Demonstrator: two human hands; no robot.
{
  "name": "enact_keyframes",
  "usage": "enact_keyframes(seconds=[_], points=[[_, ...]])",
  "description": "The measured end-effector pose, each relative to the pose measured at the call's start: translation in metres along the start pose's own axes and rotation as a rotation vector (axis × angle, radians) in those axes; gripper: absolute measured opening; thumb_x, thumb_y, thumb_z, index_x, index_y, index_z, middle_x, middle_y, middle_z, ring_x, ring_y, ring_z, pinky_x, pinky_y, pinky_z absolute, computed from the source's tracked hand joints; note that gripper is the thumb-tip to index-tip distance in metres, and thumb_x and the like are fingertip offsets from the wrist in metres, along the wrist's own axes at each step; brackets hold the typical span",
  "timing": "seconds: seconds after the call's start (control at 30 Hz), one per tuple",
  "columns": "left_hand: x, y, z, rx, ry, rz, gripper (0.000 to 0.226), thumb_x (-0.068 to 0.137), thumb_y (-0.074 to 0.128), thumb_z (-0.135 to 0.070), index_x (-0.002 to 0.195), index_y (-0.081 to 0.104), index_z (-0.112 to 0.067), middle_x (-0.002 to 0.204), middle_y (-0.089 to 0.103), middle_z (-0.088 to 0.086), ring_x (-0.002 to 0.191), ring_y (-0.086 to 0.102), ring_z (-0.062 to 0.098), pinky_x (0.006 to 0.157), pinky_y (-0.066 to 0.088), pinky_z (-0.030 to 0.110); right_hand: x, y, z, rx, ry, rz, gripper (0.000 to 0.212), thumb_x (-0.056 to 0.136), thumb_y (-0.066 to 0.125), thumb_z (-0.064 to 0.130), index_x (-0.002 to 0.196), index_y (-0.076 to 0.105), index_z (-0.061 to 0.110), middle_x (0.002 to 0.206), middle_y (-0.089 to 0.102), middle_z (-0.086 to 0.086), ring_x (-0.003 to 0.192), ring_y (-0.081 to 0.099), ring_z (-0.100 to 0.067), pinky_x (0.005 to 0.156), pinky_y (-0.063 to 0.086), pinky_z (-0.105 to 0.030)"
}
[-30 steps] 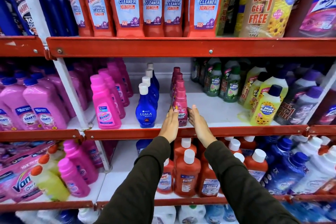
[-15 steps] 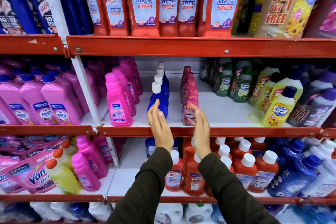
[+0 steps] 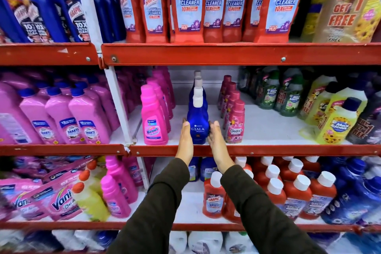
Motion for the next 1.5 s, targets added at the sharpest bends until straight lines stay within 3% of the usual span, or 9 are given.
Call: enact_keyframes(seconds=[0.47, 0.57, 0.63, 0.73, 0.83, 1.03, 1.2, 1.33, 1.5], points=[[-0.003, -0.005, -0.008, 0.018, 0.046, 0.029, 0.06, 0.112, 0.026, -0.043, 0.167, 0.016, -0.02, 0.17, 0.032, 0.004, 0.155, 0.034, 0.021, 0.13, 0.027, 0.046, 0.003, 0.001, -0.001, -0.077, -0.028, -0.04, 0.026, 0.105, 0.031, 0.054, 0.11, 0.056, 0.049, 0.092, 0.069, 0.041, 0.09, 0.064, 0.025, 0.068, 0.048, 0.001], [-0.009, -0.007, -0.01, 0.042, 0.095, 0.012, 0.06, 0.112, 0.026, -0.042, 0.167, 0.012, -0.022, 0.173, 0.021, 0.001, 0.158, 0.025, 0.017, 0.131, 0.023, 0.043, -0.003, 0.005, -0.003, -0.115, -0.086, -0.128, 0.036, 0.106, 0.034, 0.051, 0.129, 0.056, 0.036, 0.117, 0.063, 0.028, 0.1, 0.061, 0.02, 0.074, 0.048, -0.002], [-0.017, -0.011, -0.008, 0.099, 0.178, -0.046, 0.056, 0.112, 0.027, -0.043, 0.165, 0.019, -0.026, 0.172, 0.023, -0.004, 0.157, 0.025, 0.012, 0.128, 0.025, 0.034, -0.011, 0.009, -0.005, -0.143, -0.185, -0.253, 0.046, 0.105, 0.036, 0.051, 0.142, 0.051, 0.028, 0.131, 0.053, 0.021, 0.113, 0.052, 0.018, 0.08, 0.046, -0.002], [-0.027, -0.025, -0.009, 0.125, 0.355, -0.217, 0.044, 0.113, 0.031, -0.032, 0.155, 0.043, -0.022, 0.158, 0.047, -0.003, 0.147, 0.041, 0.009, 0.121, 0.033, 0.028, -0.018, 0.02, -0.011, -0.144, -0.389, -0.353, 0.046, 0.1, 0.037, 0.052, 0.129, 0.059, 0.025, 0.132, 0.059, 0.007, 0.12, 0.057, 0.001, 0.09, 0.048, -0.01], [-0.032, -0.043, -0.016, 0.122, 0.472, -0.39, 0.042, 0.111, 0.032, -0.025, 0.148, 0.05, -0.016, 0.15, 0.053, 0.003, 0.143, 0.046, 0.018, 0.121, 0.035, 0.034, -0.018, 0.045, -0.018, -0.089, -0.356, -0.222, 0.039, 0.105, 0.035, 0.042, 0.128, 0.061, 0.024, 0.135, 0.062, 0.002, 0.123, 0.06, -0.014, 0.098, 0.052, -0.027], [-0.024, -0.09, -0.029, 0.099, 0.471, -0.584, 0.052, 0.111, 0.029, -0.032, 0.16, 0.034, -0.015, 0.167, 0.027, 0.008, 0.151, 0.029, 0.014, 0.121, 0.028, 0.033, 0.002, 0.093, -0.035, -0.097, -0.001, 0.08, 0.062, 0.106, 0.025, 0.054, 0.158, 0.03, 0.021, 0.165, 0.031, 0.002, 0.149, 0.032, -0.012, 0.122, 0.027, -0.032], [0.008, -0.125, -0.028, 0.049, 0.149, -0.332, 0.055, 0.113, 0.023, -0.038, 0.162, 0.031, -0.013, 0.169, 0.034, 0.009, 0.154, 0.031, 0.015, 0.13, 0.021, 0.037, 0.016, 0.111, -0.042, -0.078, 0.038, 0.2, 0.067, 0.106, 0.018, 0.054, 0.156, 0.032, 0.012, 0.103, 0.059, 0.035, 0.087, 0.061, 0.029, 0.07, 0.045, 0.004], [0.018, -0.13, -0.022, 0.063, 0.092, -0.197, 0.059, 0.113, 0.025, -0.039, 0.161, 0.029, -0.005, 0.164, 0.038, 0.02, 0.154, 0.035, 0.033, 0.128, 0.027, 0.053, 0.014, 0.111, -0.042, -0.067, 0.063, 0.209, 0.061, 0.105, 0.022, 0.056, 0.153, 0.033, 0.021, 0.097, 0.057, 0.039, 0.082, 0.059, 0.031, 0.066, 0.044, 0.005], [0.014, -0.123, -0.024, 0.095, 0.097, -0.194, 0.057, 0.113, 0.029, -0.037, 0.161, 0.027, -0.006, 0.16, 0.042, 0.021, 0.149, 0.041, 0.034, 0.126, 0.031, 0.054, 0.015, 0.109, -0.042, -0.085, 0.057, 0.192, 0.034, 0.106, 0.024, 0.054, 0.135, 0.035, 0.039, 0.102, 0.056, 0.036, 0.083, 0.06, 0.031, 0.067, 0.045, 0.004]])
Point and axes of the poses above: each hand's wrist, its own x-axis towards the middle knuckle, its own y-axis out of the palm, z = x × y, the point moved 1 cm from there along x, towards the middle knuckle
